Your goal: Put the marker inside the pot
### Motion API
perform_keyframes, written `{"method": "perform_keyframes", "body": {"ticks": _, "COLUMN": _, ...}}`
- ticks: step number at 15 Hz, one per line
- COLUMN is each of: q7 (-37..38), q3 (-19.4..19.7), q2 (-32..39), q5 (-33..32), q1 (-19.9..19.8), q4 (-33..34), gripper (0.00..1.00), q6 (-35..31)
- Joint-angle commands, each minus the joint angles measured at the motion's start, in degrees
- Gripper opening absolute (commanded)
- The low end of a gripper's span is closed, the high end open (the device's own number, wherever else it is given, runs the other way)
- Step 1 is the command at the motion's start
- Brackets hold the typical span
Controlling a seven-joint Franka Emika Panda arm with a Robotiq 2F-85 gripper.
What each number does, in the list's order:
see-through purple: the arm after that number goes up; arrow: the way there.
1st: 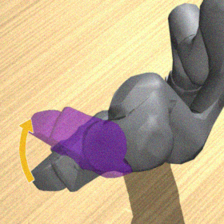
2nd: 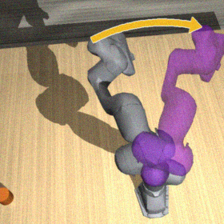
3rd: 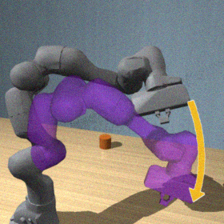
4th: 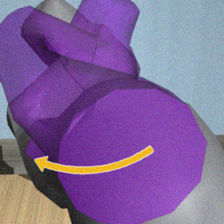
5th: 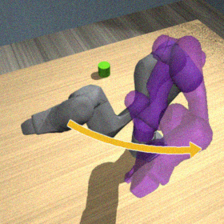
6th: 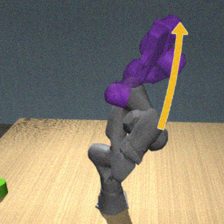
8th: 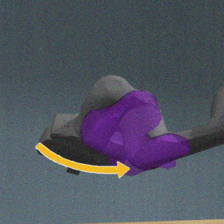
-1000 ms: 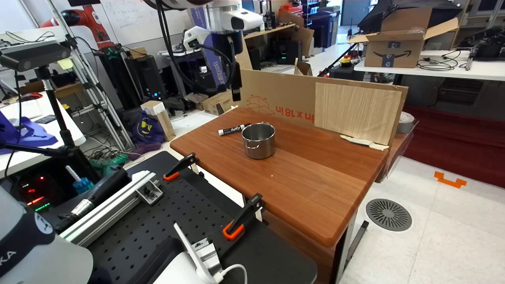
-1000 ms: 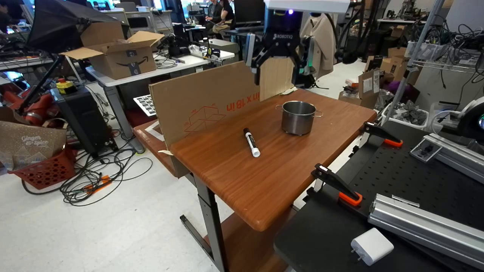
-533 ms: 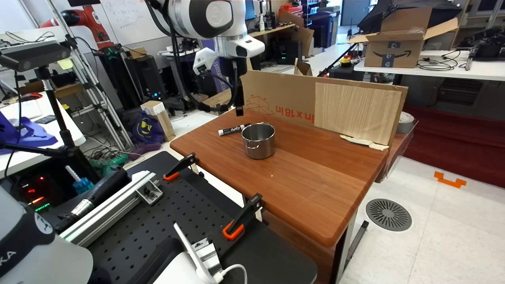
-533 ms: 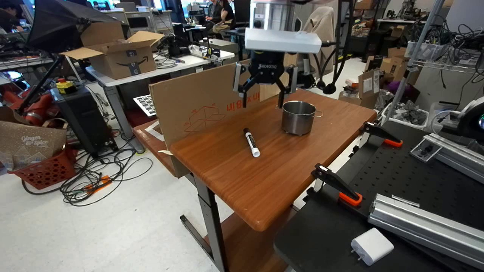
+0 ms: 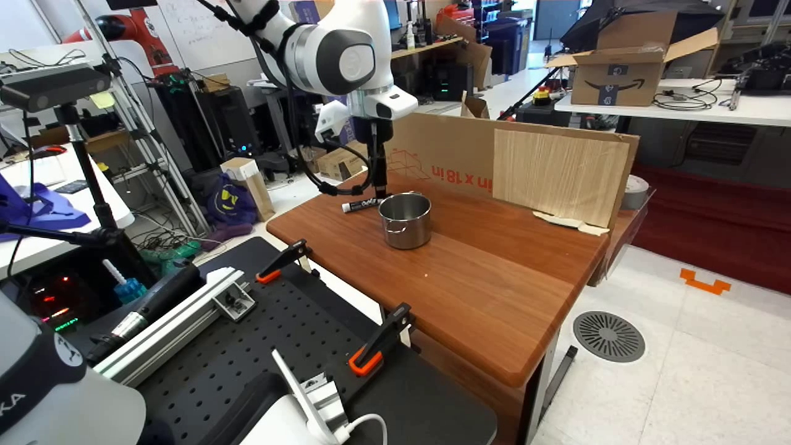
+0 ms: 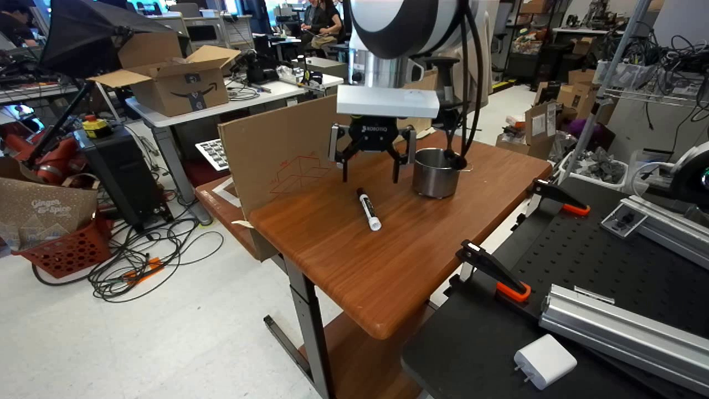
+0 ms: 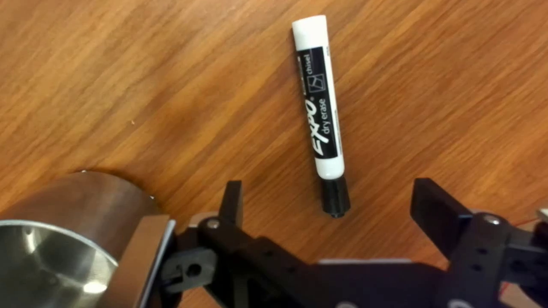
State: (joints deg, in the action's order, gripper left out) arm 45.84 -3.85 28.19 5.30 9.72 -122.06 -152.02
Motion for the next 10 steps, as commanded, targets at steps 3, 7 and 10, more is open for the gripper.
{"method": "perform_keyframes", "body": {"ticks": 3, "q7": 1.8, "q3": 2.7, "q2": 4.8, "q5": 0.9, "q1": 3.1, "q4": 4.2, "gripper": 1.0, "q6": -0.9}}
{"method": "perform_keyframes", "body": {"ticks": 7, "q7": 2.8, "q3": 3.7, "q2": 6.8, "q5": 0.7, "q1": 4.1, "q4": 5.9, "gripper": 0.72, "q6": -0.5}}
{"method": "perform_keyframes", "body": {"ticks": 10, "q7": 3.1, "q3": 4.2, "q2": 7.8, "q5": 0.6, "q1": 4.6, "q4": 6.8, "gripper": 0.49, "q6": -0.3}}
